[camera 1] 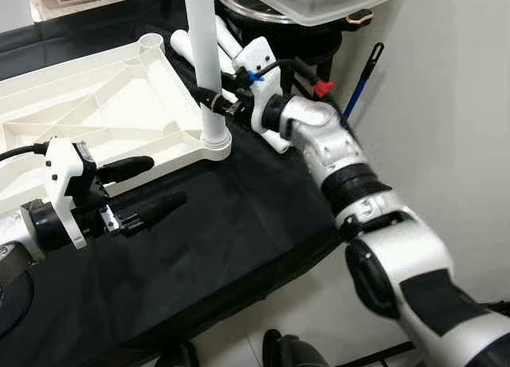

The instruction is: Building children table

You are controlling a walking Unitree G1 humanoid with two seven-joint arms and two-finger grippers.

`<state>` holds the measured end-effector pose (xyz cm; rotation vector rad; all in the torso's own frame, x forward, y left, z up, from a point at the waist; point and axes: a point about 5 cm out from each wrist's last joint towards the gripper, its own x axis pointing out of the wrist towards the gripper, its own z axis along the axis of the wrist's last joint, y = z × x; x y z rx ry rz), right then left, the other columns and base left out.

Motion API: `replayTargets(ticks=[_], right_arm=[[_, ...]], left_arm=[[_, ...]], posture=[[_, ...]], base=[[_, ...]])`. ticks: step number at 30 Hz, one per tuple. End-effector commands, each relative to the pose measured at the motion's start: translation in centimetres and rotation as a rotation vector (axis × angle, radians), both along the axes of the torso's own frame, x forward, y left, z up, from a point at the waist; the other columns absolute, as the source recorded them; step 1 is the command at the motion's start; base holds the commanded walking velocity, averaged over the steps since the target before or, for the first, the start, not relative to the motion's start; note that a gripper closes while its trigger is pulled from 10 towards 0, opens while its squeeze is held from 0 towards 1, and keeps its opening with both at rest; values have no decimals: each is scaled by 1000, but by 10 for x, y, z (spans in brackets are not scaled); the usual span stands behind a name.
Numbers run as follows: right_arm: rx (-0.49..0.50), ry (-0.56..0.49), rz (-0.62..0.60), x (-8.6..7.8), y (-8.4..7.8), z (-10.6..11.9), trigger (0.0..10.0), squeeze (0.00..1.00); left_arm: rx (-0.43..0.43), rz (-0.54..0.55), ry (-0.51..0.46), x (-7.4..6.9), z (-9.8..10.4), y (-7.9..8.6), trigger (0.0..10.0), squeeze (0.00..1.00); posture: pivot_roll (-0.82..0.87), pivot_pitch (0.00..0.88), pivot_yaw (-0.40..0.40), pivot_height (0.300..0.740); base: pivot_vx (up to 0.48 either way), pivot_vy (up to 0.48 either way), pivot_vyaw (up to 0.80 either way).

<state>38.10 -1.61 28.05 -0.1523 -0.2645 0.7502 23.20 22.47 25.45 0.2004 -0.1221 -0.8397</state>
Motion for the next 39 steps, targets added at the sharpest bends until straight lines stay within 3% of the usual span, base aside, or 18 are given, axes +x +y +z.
replayTargets(ticks=[1, 3, 4, 5, 17, 18, 22, 23, 24, 25, 26, 28, 35, 37, 39], right_arm=[[-41, 44, -110, 1, -3, -15, 0, 0], [39, 79, -165, -25, 20, -30, 0, 0], [39, 79, -165, -25, 20, -30, 0, 0], [66, 84, -161, -38, 32, -32, 0, 0], [53, 80, -159, -50, 32, -30, 0, 0], [61, 86, -141, -51, 31, -28, 10000, 0], [63, 71, -80, -58, 30, -21, 10000, 0], [73, 63, -14, -61, 27, -16, 10000, 173], [73, 63, -14, -61, 27, -16, 10000, 173], [88, 69, 127, -65, 22, -9, 10000, 1000], [88, 69, 127, -65, 22, -9, 10000, 1000], [60, 54, 270, -67, 11, -1, 10000, 1000], [-25, 31, 382, -54, -29, 15, 10000, 1000], [-30, 29, 389, -54, -30, 15, 10000, 1000], [-93, 21, 407, -43, -39, 17, 10000, 1000]], left_arm=[[-2, -7, 6, -2, -1, -1, 10000, 0], [-4, -5, 3, -1, -2, 0, 10000, 0], [-4, -5, 3, -1, -2, 0, 10000, 0], [-1, -6, 4, 0, -2, 1, 10000, 0], [-8, -12, -6, 3, -2, -1, 10000, 0], [-9, -14, -6, 4, -2, -1, 10000, 0], [-8, -14, -6, 5, -2, -1, 10000, 0], [-7, -15, -7, 5, -2, -1, 10000, 0], [-7, -15, -7, 5, -2, -1, 10000, 0], [-6, -18, -7, 6, -2, -1, 10000, 0], [-6, -18, -7, 6, -2, -1, 10000, 0], [-6, -22, -7, 6, -2, -1, 10000, 0], [-7, -29, -5, 4, -2, -2, 10000, 0], [-7, -30, -5, 4, -2, -2, 10000, 0], [-2, -30, -4, 3, -2, -2, 10000, 0]], posture=[[48, 268, -102, 740], [44, 264, -89, 740], [44, 264, -89, 740], [44, 262, -88, 740], [25, 249, -85, 740], [24, 247, -83, 740], [23, 244, -81, 740], [21, 243, -77, 740], [21, 243, -77, 740], [20, 242, -76, 740], [20, 242, -76, 740], [20, 242, -77, 740], [23, 244, -80, 740], [24, 244, -79, 740], [36, 247, -76, 740]], base=[[0, 0, 0], [0, 0, 0], [0, 0, 0], [0, 0, 0], [0, 0, 0], [0, 0, 0], [0, 0, 0], [0, 0, 0], [0, 0, 0], [0, 0, 0], [0, 0, 0], [0, 0, 0], [0, 0, 0], [0, 0, 0], [0, 0, 0]])
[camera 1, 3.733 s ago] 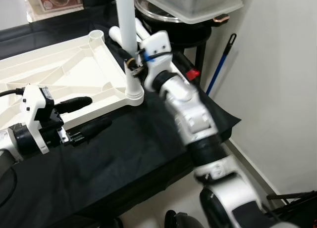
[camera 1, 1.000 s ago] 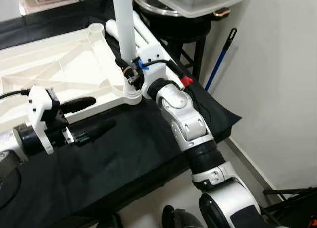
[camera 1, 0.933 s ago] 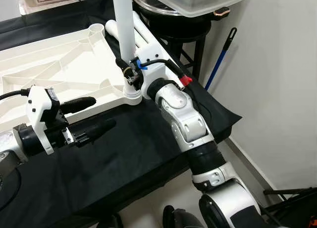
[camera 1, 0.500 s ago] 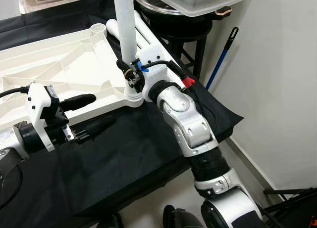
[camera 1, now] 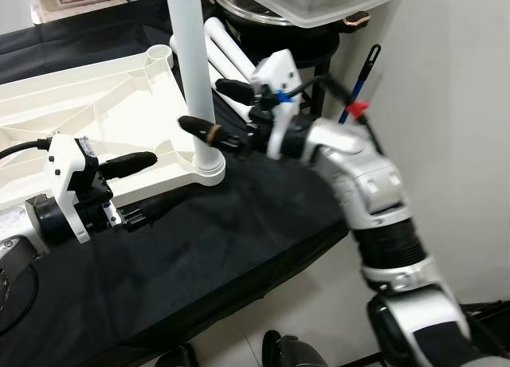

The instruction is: Building children table

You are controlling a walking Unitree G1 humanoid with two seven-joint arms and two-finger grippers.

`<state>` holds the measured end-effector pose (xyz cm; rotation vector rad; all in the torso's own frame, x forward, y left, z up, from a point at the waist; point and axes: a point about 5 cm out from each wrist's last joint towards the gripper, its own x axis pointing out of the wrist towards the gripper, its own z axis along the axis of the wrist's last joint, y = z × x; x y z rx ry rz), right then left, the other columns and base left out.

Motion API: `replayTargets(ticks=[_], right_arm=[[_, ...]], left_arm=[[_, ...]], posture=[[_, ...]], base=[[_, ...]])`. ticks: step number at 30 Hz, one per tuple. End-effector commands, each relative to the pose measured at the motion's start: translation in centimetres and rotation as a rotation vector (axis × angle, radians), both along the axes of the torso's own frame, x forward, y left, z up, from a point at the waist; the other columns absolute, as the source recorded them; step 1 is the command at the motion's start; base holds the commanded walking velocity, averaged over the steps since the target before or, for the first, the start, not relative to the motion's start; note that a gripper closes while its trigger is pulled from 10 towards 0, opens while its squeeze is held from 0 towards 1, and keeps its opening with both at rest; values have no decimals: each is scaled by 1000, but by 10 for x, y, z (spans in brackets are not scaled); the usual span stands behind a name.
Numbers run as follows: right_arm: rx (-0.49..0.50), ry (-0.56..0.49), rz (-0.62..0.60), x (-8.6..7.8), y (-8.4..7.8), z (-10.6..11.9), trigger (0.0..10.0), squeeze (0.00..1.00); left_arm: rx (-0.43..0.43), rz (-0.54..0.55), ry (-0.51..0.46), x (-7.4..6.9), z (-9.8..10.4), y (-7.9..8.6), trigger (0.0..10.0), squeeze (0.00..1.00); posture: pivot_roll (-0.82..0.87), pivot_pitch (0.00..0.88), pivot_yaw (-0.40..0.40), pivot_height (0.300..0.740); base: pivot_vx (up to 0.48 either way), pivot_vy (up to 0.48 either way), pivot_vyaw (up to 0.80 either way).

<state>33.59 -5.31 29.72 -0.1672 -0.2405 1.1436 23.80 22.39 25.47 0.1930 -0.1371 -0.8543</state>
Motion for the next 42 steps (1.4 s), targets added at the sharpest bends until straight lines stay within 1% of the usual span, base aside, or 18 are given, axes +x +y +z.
replayTargets(ticks=[1, 4, 5, 6, 7, 11, 17, 18, 19, 21, 27, 32, 34, 36, 38, 40, 41, 42], right_arm=[[-21, -12, 19, 6, -4, 1, 10000, 1000], [-24, -14, 13, 9, -5, 2, 10000, 1000], [-40, -15, 67, 13, -2, 3, 10000, 75], [-45, -15, 83, 14, -2, 3, 10000, 75], [-50, -17, 104, 18, 0, 3, 10000, 0], [-64, -25, 143, 27, 5, 3, 10000, 0], [-82, -29, 153, 32, 8, 4, 10000, 0], [-93, -43, 152, 35, 9, 7, 10000, 0], [-93, -43, 152, 35, 9, 7, 10000, 0], [-90, -48, 156, 37, 9, 8, 0, 0], [-101, -44, 165, 41, 3, 6, 0, 0], [-119, -51, 137, 44, 0, 4, 0, 0], [-129, -46, 85, 47, 1, 1, 0, 0], [-152, -78, -24, 48, 6, -5, 0, 0], [-152, -78, -24, 48, 6, -5, 0, 0], [-129, -85, -194, 48, 12, -12, 0, 0], [-129, -85, -194, 48, 12, -12, 0, 0], [-126, -128, -446, 40, 20, -31, 0, 0]], left_arm=[[12, -13, 5, -3, -2, -1, 10000, 0], [14, -12, 5, -3, -2, -1, 10000, 0], [15, -14, 7, -3, -1, 0, 10000, 0], [16, -14, 7, -3, -1, 0, 10000, 0], [15, -14, 7, -3, 0, 0, 10000, 0], [23, 15, 3, -2, 0, 2, 10000, 0], [33, 66, -5, -1, 2, 10, 10000, 0], [29, 105, -18, -2, 6, 18, 10000, 0], [29, 105, -18, -2, 6, 18, 10000, 0], [27, 117, -25, -5, 9, 24, 10000, 0], [23, 89, -30, -15, 14, 28, 10000, 0], [21, 91, -28, -17, 13, 29, 10000, 0], [19, 94, -27, -18, 12, 29, 10000, 0], [11, 99, -28, -18, 11, 29, 10000, 0], [11, 99, -28, -18, 11, 29, 10000, 0], [1, 103, -29, -19, 10, 29, 10000, 0], [1, 103, -29, -19, 10, 29, 10000, 0], [-8, 104, -28, -20, 8, 28, 10000, 0]], posture=[[36, 247, -76, 740], [36, 247, -76, 740], [39, 252, -71, 740], [39, 252, -71, 740], [48, 257, -69, 740], [63, 260, -71, 740], [70, 260, -74, 740], [76, 262, -78, 740], [76, 262, -78, 740], [77, 262, -78, 740], [71, 261, -81, 740], [66, 258, -87, 740], [61, 255, -91, 740], [57, 254, -100, 740], [57, 254, -100, 740], [51, 252, -102, 740], [51, 252, -102, 740], [48, 252, -109, 740]], base=[[0, 0, 0], [0, 0, 0], [0, 0, 0], [0, 0, 0], [0, 0, 0], [0, 0, 0], [0, 0, 0], [0, 0, 0], [0, 0, 0], [0, 0, 0], [0, 0, 0], [0, 0, 0], [0, 0, 0], [0, 0, 0], [0, 0, 0], [0, 0, 0], [0, 0, 0], [0, 0, 0]])
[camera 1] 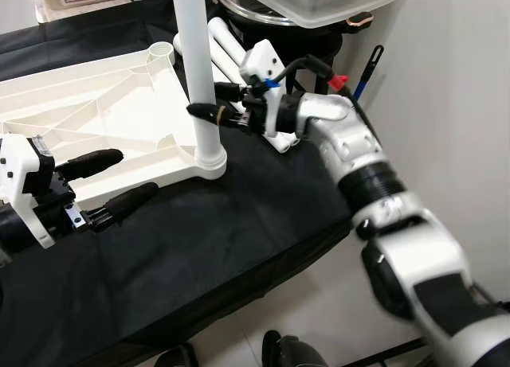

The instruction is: Building children table

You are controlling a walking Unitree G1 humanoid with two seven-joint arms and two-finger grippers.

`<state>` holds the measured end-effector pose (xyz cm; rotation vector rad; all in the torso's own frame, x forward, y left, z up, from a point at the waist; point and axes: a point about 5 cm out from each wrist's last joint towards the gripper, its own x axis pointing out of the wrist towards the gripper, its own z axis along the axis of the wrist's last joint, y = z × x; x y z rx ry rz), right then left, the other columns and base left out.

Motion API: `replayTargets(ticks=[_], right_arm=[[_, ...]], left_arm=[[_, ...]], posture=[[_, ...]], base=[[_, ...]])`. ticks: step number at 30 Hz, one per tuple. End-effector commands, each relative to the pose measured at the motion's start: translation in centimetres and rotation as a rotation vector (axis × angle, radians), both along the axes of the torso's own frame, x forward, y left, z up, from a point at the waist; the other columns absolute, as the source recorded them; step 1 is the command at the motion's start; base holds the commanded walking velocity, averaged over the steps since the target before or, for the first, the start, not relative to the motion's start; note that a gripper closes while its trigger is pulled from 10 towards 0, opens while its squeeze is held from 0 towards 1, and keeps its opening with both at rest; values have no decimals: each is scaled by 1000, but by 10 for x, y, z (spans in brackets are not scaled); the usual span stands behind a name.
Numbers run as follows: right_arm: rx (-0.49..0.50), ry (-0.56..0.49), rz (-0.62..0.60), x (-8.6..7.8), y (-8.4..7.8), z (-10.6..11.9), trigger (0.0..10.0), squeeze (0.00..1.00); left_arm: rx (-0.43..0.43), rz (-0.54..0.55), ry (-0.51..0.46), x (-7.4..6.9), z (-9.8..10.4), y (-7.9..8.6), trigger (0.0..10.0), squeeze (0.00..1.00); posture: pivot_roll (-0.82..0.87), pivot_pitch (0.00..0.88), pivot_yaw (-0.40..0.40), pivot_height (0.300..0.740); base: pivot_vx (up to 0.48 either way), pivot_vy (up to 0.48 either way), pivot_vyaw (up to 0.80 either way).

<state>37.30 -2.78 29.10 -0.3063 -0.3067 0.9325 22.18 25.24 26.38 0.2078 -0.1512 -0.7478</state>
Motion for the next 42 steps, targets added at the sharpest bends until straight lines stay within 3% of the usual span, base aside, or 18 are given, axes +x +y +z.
replayTargets(ticks=[1, 3, 5, 10, 14, 15, 16, 22, 27, 28, 36, 42], right_arm=[[-60, 7, -242, 3, -5, -25, 0, 0], [2, 5, -355, -13, 7, -40, 0, 0], [2, 5, -355, -13, 7, -40, 0, 0], [92, 36, -354, -28, 29, -41, 0, 0], [109, 57, -310, -32, 32, -40, 157, 0], [115, 74, -293, -33, 30, -40, 8824, 0], [125, 108, -248, -34, 31, -42, 10000, 0], [207, 193, -193, -29, 11, -45, 10000, 0], [210, 200, -188, -25, 5, -46, 10000, 0], [212, 204, -142, -21, 1, -45, 10000, 1000], [194, 207, -28, -18, 4, -43, 10000, 1000], [199, 215, -19, -9, 3, -46, 10000, 1000]], left_arm=[[-6, 0, -2, -4, -1, 0, 10000, 0], [-15, -1, -1, -4, -3, -1, 10000, 0], [-15, -1, -1, -4, -3, -1, 10000, 0], [-31, -17, 6, -2, -7, -7, 10000, 0], [-37, -24, 4, -1, -9, -10, 10000, 0], [-40, -26, 3, 0, -9, -11, 10000, 0], [-42, -27, 2, 0, -10, -12, 10000, 0], [-52, -35, 1, 1, -12, -17, 10000, 0], [-53, -38, 2, 1, -12, -18, 10000, 0], [-54, -41, 1, 1, -12, -19, 10000, 0], [-56, -47, -1, -1, -10, -22, 10000, 0], [-54, -47, 3, -3, -10, -22, 10000, 0]], posture=[[48, 252, -109, 740], [51, 253, -106, 740], [51, 253, -106, 740], [38, 243, -109, 740], [31, 240, -112, 740], [30, 238, -113, 740], [30, 238, -113, 740], [31, 235, -116, 740], [33, 234, -115, 740], [41, 237, -117, 740], [55, 248, -114, 740], [65, 260, -110, 740]], base=[[0, 0, 0], [0, 0, 0], [0, 0, 0], [0, 0, 0], [0, 0, 0], [0, 0, 0], [0, 0, 0], [0, 0, 0], [0, 0, 0], [0, 0, 0], [0, 0, 0], [0, 0, 0]])
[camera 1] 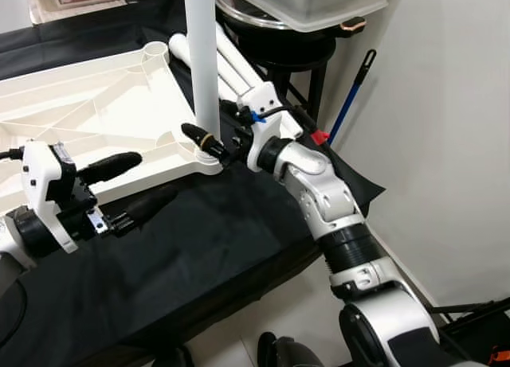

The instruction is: Building children table

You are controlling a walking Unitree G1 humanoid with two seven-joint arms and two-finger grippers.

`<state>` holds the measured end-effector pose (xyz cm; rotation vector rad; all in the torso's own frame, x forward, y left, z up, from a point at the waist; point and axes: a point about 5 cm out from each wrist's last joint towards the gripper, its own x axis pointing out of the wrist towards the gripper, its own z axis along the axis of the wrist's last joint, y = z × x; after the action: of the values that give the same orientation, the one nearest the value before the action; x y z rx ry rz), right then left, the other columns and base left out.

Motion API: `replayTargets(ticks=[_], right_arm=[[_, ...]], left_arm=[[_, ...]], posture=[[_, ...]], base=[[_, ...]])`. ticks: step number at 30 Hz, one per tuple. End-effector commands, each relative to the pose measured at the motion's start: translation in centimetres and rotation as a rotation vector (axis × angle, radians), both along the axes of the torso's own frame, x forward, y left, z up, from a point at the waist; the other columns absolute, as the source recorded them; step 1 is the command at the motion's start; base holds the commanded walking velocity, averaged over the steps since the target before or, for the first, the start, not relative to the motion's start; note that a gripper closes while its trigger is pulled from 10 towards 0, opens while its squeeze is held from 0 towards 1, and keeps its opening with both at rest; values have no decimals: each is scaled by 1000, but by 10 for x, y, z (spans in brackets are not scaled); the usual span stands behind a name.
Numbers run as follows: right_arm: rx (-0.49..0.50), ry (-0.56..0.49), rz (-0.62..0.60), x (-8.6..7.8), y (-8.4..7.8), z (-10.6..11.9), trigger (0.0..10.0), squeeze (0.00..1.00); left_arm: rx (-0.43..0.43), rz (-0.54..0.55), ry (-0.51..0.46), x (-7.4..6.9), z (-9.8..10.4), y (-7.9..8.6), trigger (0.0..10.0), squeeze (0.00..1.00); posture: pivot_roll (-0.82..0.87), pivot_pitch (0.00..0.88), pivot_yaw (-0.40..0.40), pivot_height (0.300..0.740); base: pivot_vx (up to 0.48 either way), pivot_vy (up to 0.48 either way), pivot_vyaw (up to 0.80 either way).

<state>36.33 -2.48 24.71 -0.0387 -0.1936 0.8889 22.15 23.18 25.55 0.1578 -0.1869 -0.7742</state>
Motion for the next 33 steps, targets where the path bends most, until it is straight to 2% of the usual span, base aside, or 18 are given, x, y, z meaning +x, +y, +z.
replayTargets(ticks=[1, 2, 7, 9, 17, 19, 23, 24, 25, 26, 33], right_arm=[[16, 1, 33, 2, 0, -1, 10000, 314], [18, -1, 46, 5, 0, 1, 10000, 0], [10, -9, 60, 13, -5, 4, 10000, 0], [3, -15, 61, 19, -11, 8, 10000, 0], [-25, -42, 126, 24, -23, 14, 10000, 0], [-94, -49, 253, 25, -33, 20, 10000, 0], [-115, -55, 282, 26, -34, 23, 10000, 0], [-125, -64, 270, 28, -32, 26, 4784, 0], [-125, -64, 270, 28, -32, 26, 4784, 0], [-129, -68, 265, 28, -31, 28, 0, 0], [-128, -81, 253, 29, -27, 29, 0, 0]], left_arm=[[1, -16, 17, -3, -2, -2, 10000, 0], [2, -17, 19, -3, -2, -3, 10000, 0], [3, -21, 21, -4, -1, -4, 10000, 0], [5, -23, 21, -4, -1, -4, 10000, 0], [10, -21, 21, -6, 2, -4, 10000, 0], [20, -17, 24, -9, 5, -2, 10000, 0], [25, -17, 25, -10, 5, -2, 10000, 0], [27, -17, 25, -10, 6, -1, 10000, 0], [27, -17, 25, -10, 6, -1, 10000, 0], [29, -17, 26, -11, 6, -1, 10000, 0], [29, -14, 28, -12, 7, -2, 10000, 0]], posture=[[67, 263, -106, 740], [70, 265, -105, 740], [78, 266, -103, 740], [84, 266, -105, 740], [97, 268, -105, 740], [115, 275, -99, 740], [119, 276, -97, 740], [122, 279, -96, 740], [122, 279, -96, 740], [122, 279, -96, 740], [120, 283, -99, 740]], base=[[0, 0, 0], [0, 0, 0], [0, 0, 0], [0, 0, 0], [0, 0, 0], [0, 0, 0], [0, 0, 0], [0, 0, 0], [0, 0, 0], [0, 0, 0], [0, 0, 0]])
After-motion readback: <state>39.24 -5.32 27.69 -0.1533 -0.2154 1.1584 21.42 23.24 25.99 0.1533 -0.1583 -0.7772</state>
